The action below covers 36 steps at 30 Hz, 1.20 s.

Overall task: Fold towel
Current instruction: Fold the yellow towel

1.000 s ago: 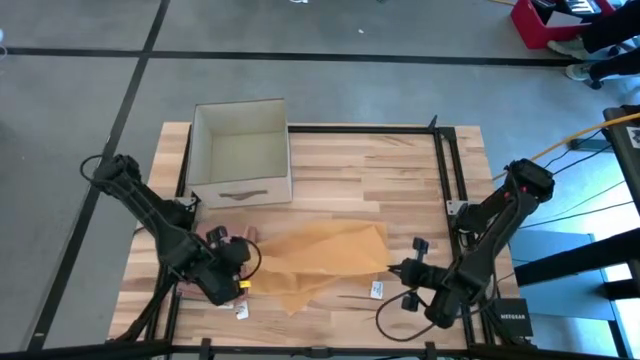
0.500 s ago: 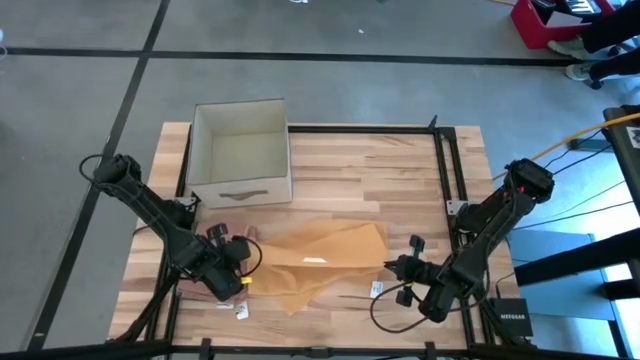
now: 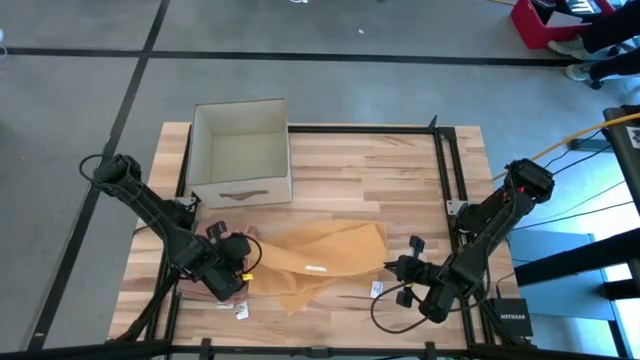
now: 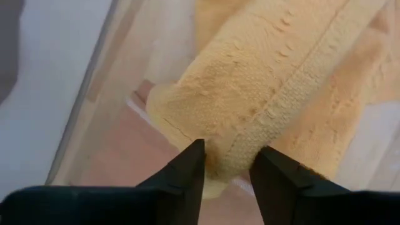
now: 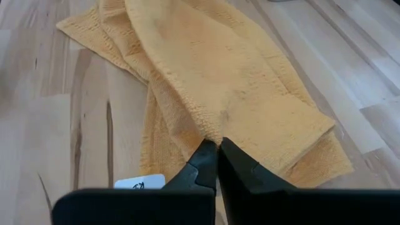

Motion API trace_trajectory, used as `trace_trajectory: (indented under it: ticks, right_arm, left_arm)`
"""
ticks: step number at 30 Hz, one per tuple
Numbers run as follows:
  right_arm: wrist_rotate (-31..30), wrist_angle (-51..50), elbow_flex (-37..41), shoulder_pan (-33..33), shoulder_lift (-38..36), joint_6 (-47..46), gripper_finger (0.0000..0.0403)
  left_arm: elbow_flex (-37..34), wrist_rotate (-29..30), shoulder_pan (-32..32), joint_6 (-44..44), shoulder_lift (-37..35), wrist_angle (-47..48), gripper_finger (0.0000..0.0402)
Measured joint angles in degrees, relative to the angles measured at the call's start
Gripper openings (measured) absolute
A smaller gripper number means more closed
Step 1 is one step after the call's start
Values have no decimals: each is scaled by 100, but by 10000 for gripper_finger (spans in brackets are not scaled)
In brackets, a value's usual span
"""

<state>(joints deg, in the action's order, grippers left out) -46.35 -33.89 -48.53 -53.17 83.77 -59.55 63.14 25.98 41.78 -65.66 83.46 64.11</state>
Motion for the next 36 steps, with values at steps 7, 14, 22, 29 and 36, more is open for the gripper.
trace_trajectory:
  ticks: [7,14,22,29,36]
  right_arm:
    - [-54,68,0,0,0,2,9]
    - [-61,103,0,0,0,113,9]
    - [-58,133,0,-4,0,140,10]
    - [-86,133,0,-4,0,148,9]
    - [-341,-562,-575,-11,-79,418,4]
  left_arm:
    - [0,595,0,171,2,-2,113]
    - [2,766,20,336,4,365,92]
    - [0,1004,8,345,4,822,84]
    - [0,1067,-35,539,7,822,45]
    - [321,1060,17,649,13,735,3]
